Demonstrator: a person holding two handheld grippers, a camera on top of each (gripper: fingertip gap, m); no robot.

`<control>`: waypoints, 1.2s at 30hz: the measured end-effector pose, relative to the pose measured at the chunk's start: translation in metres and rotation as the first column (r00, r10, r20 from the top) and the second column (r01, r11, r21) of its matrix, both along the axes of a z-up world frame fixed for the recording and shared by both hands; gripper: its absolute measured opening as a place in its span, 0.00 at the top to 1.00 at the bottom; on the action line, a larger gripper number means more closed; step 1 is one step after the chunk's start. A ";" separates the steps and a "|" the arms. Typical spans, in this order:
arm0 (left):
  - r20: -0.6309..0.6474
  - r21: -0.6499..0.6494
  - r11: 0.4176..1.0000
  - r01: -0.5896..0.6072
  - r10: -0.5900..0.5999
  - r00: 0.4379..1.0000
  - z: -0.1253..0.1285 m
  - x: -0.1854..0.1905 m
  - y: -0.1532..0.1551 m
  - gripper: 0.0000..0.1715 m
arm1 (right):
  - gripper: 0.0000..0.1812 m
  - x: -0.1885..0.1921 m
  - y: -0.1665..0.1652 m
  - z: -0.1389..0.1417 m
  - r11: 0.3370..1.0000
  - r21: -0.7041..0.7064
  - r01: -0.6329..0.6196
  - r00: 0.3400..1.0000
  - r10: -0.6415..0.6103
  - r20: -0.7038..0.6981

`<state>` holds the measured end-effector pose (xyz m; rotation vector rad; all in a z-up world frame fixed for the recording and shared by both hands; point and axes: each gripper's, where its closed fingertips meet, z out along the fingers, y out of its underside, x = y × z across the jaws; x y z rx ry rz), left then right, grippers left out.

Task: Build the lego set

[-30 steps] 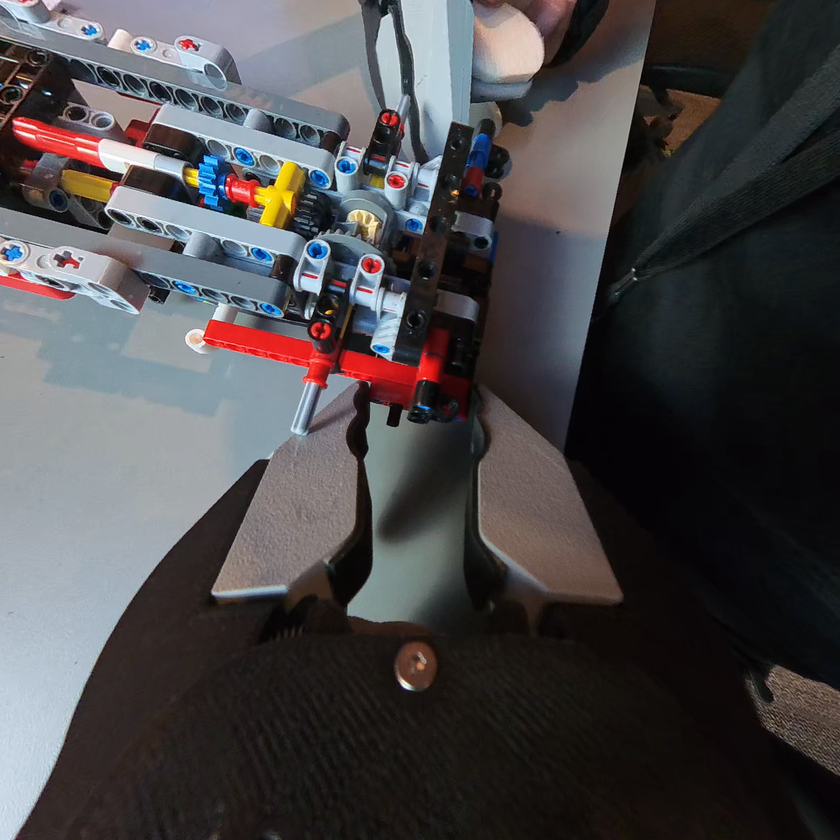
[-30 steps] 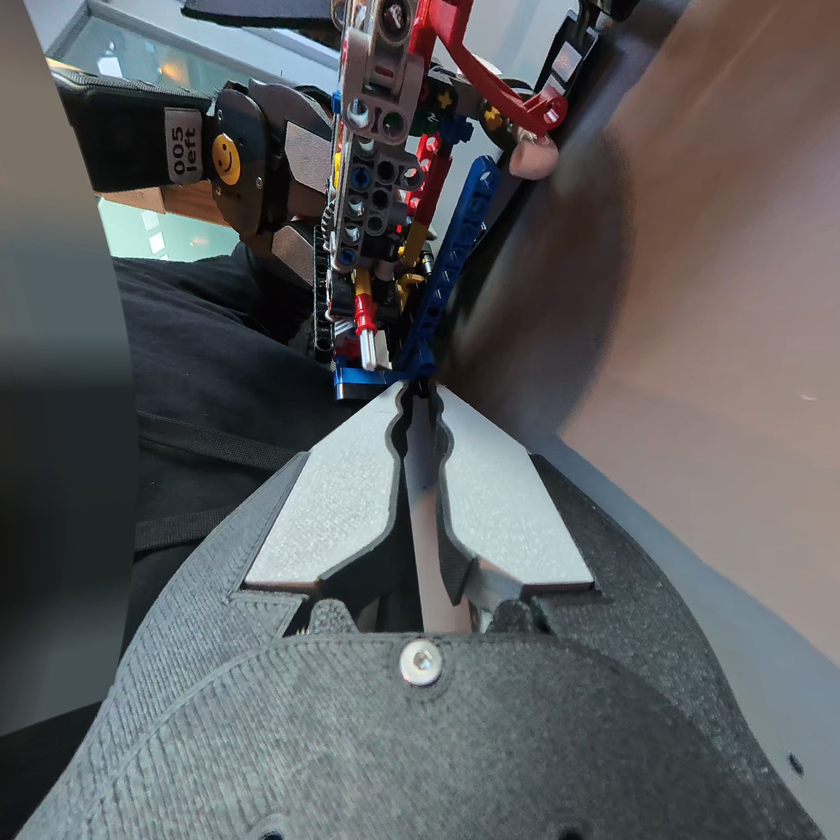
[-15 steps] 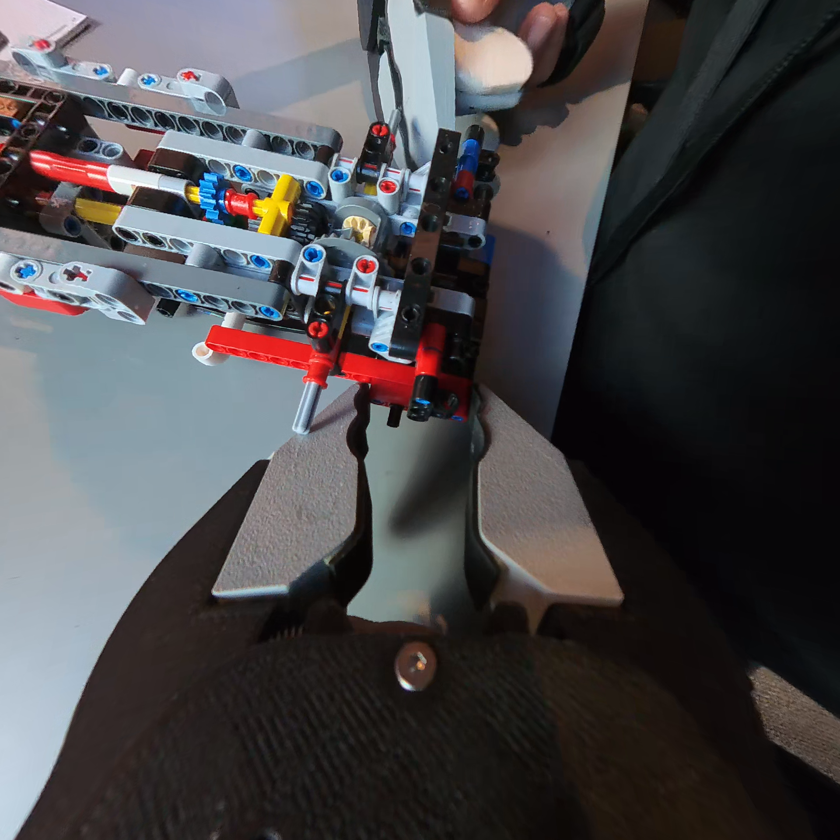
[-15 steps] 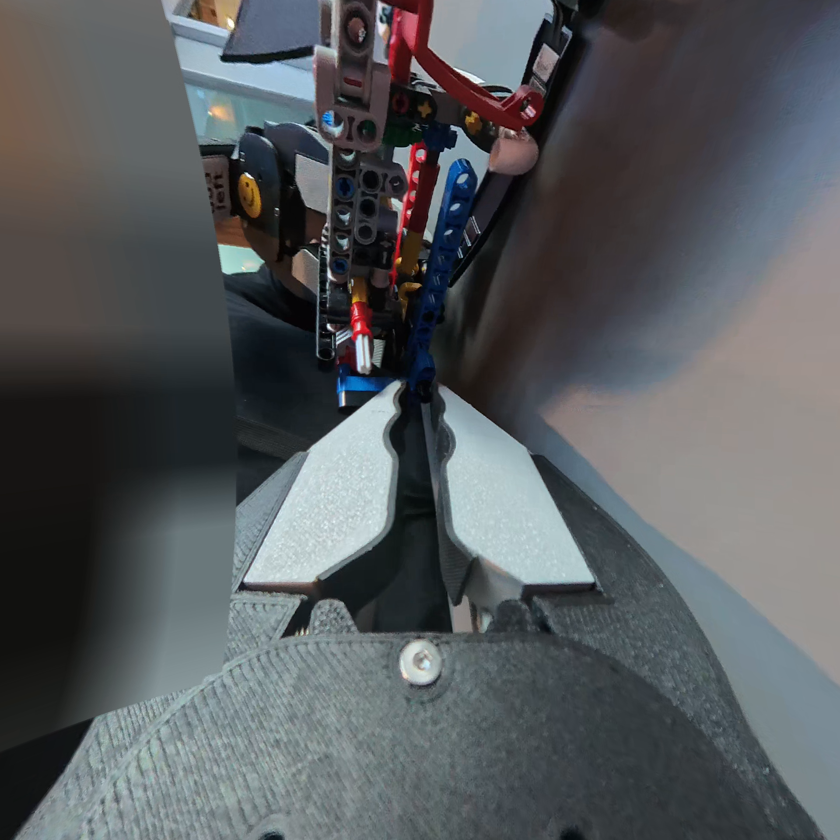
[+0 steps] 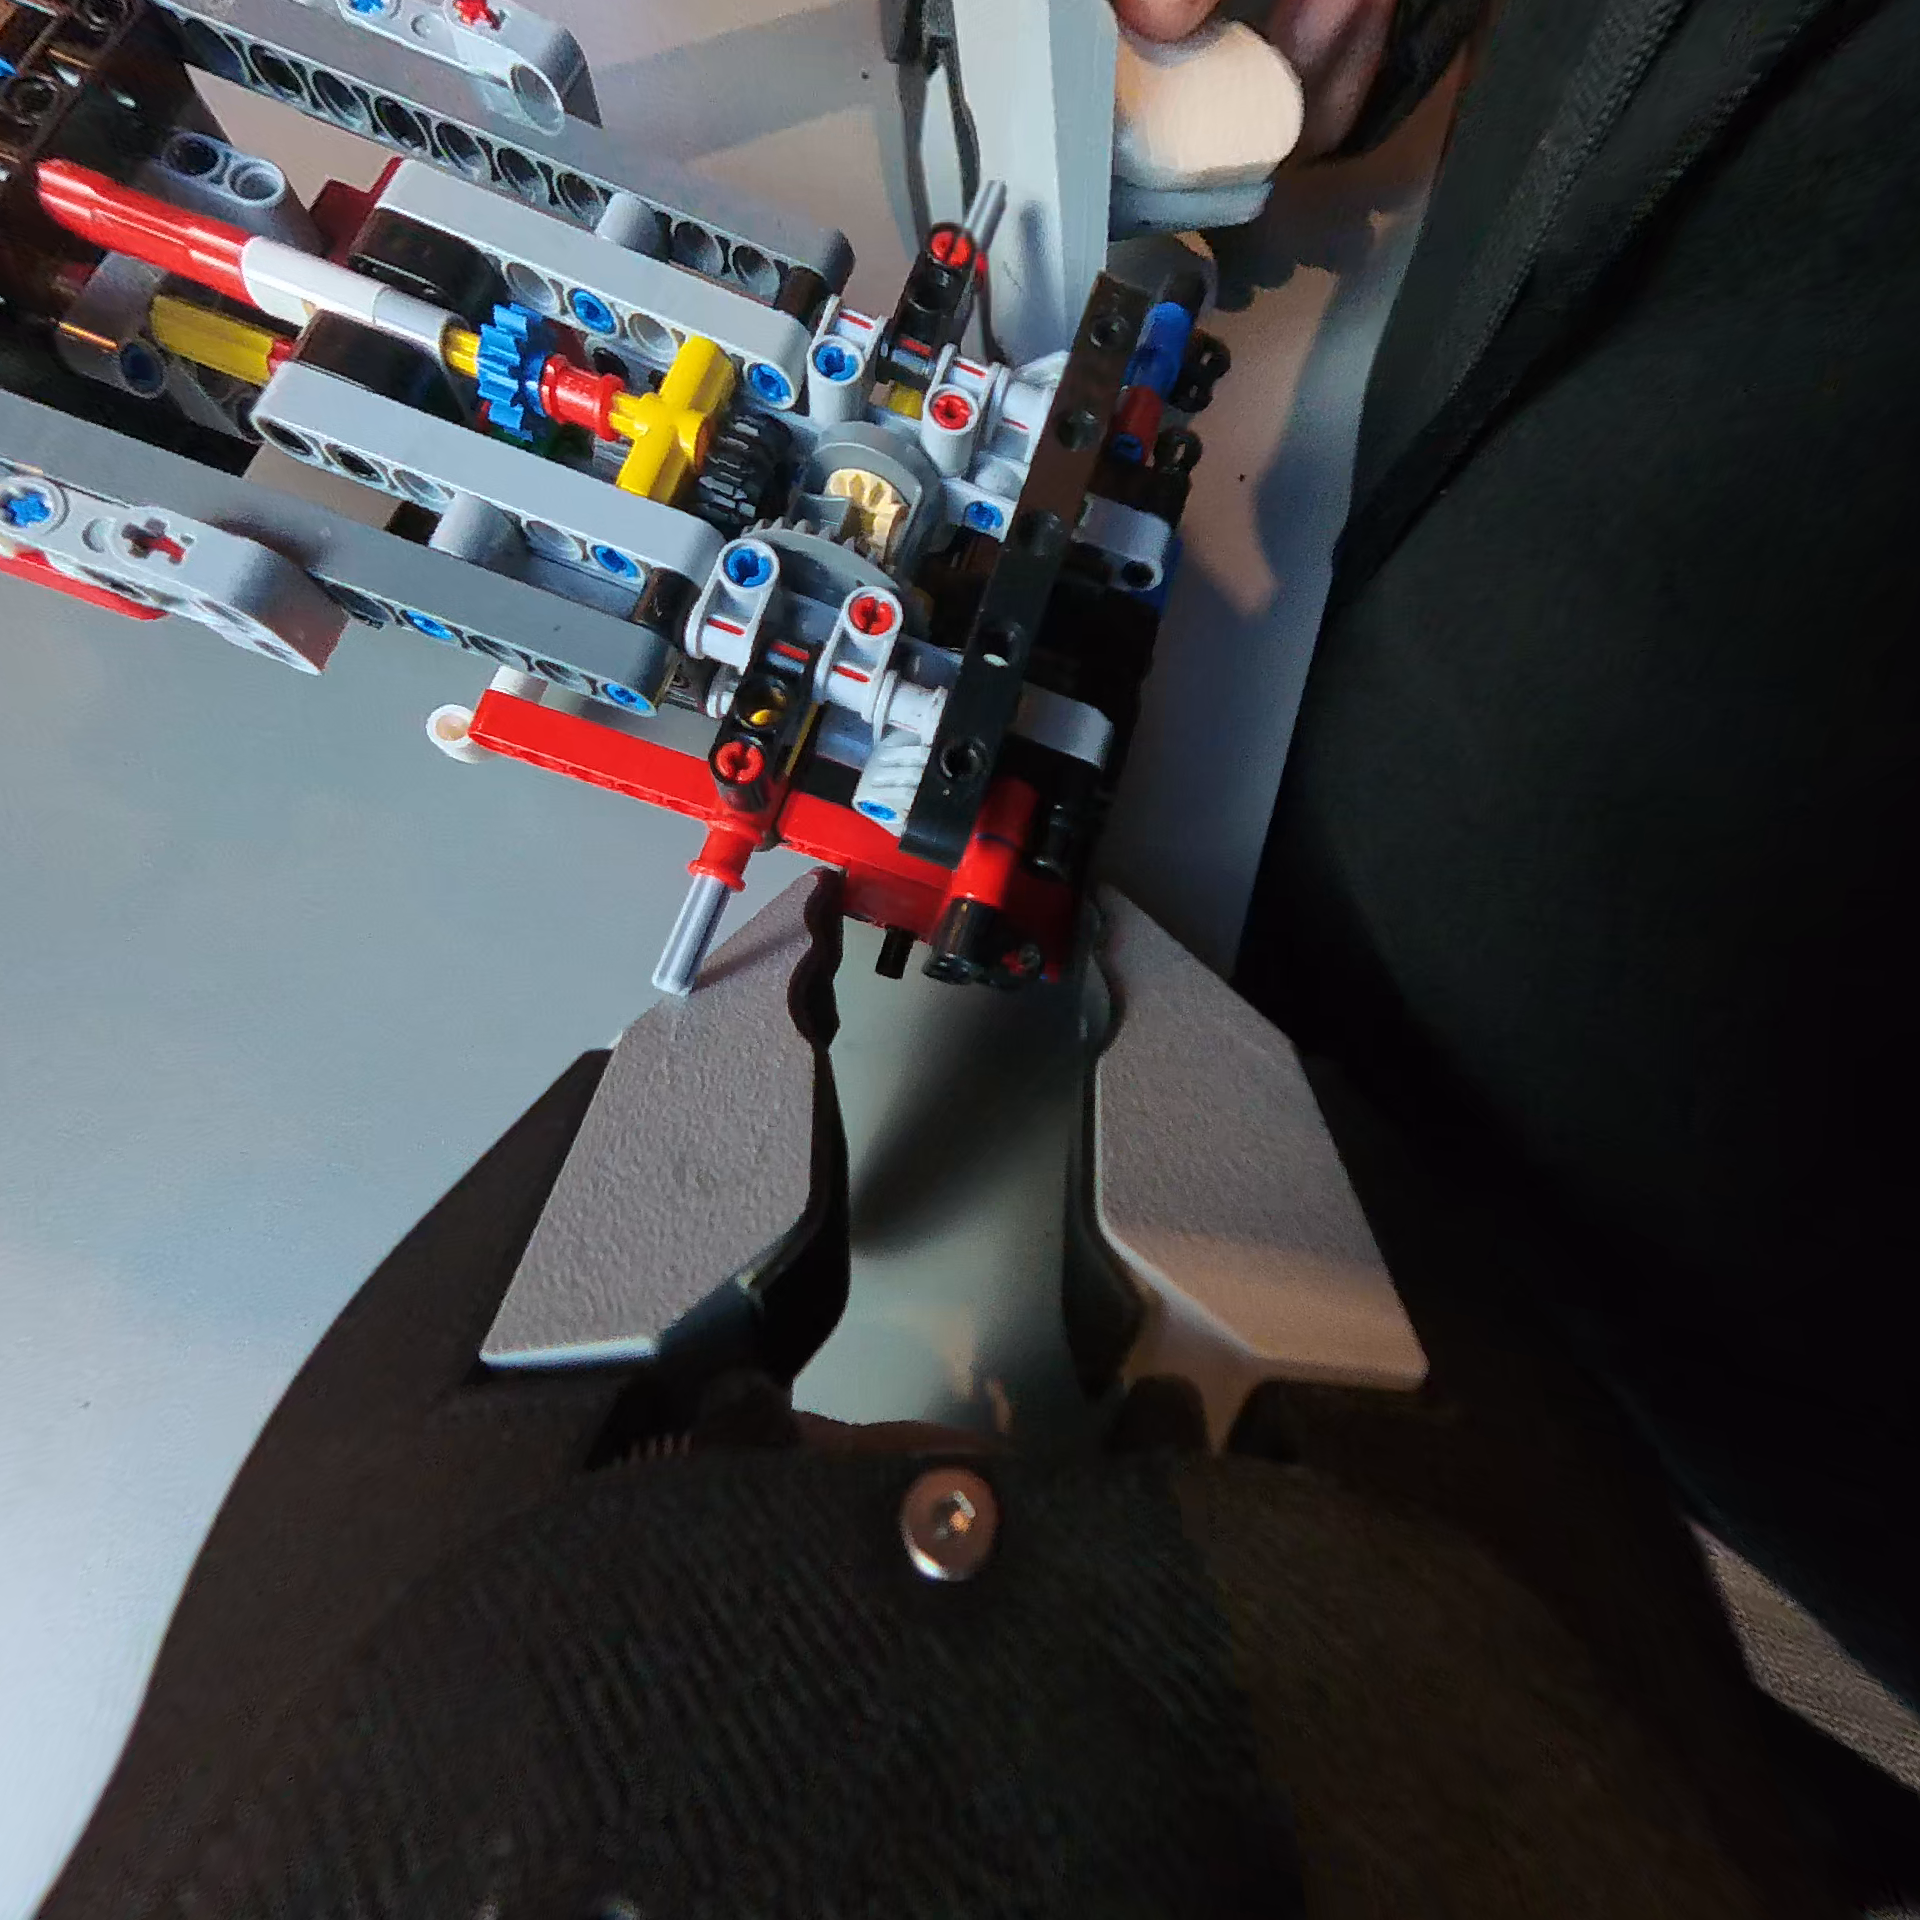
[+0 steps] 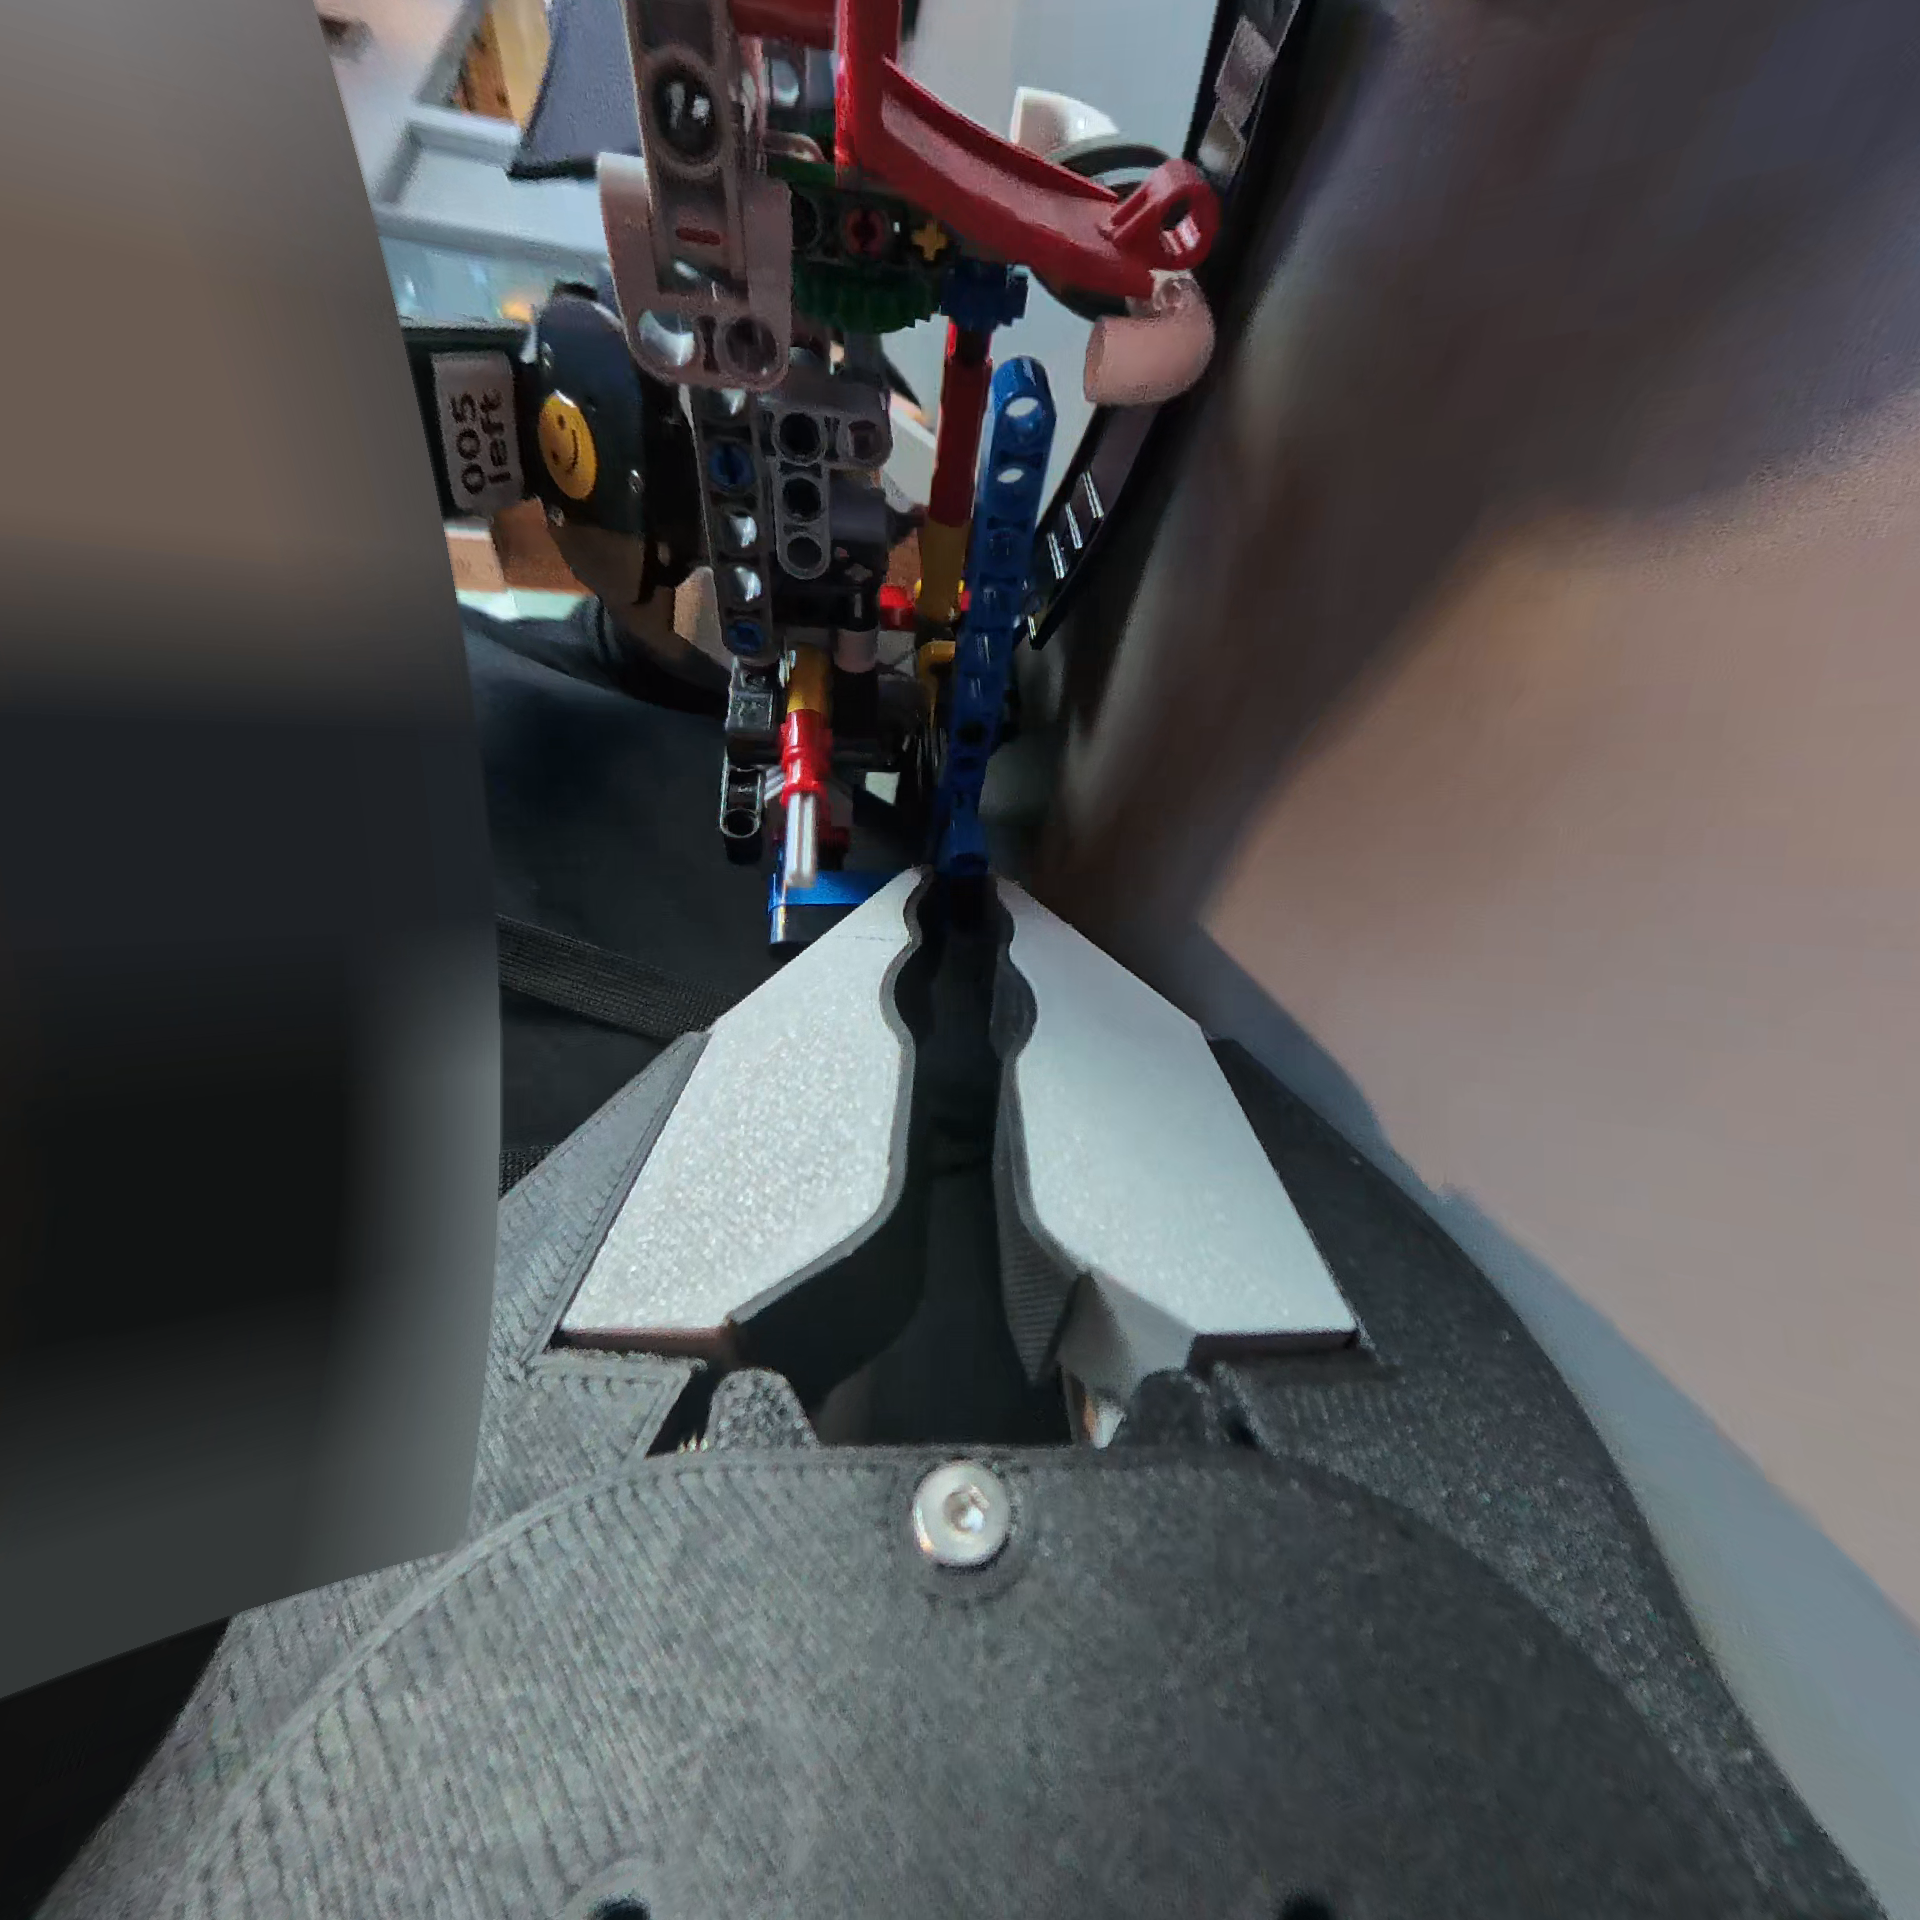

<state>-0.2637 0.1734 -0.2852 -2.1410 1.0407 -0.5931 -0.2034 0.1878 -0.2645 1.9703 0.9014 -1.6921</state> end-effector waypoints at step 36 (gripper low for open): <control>0.088 -0.070 0.996 -0.063 0.069 0.994 0.005 0.000 0.002 0.75 | 0.98 -0.006 0.005 0.008 0.991 0.082 0.102 0.989 -0.092 -0.117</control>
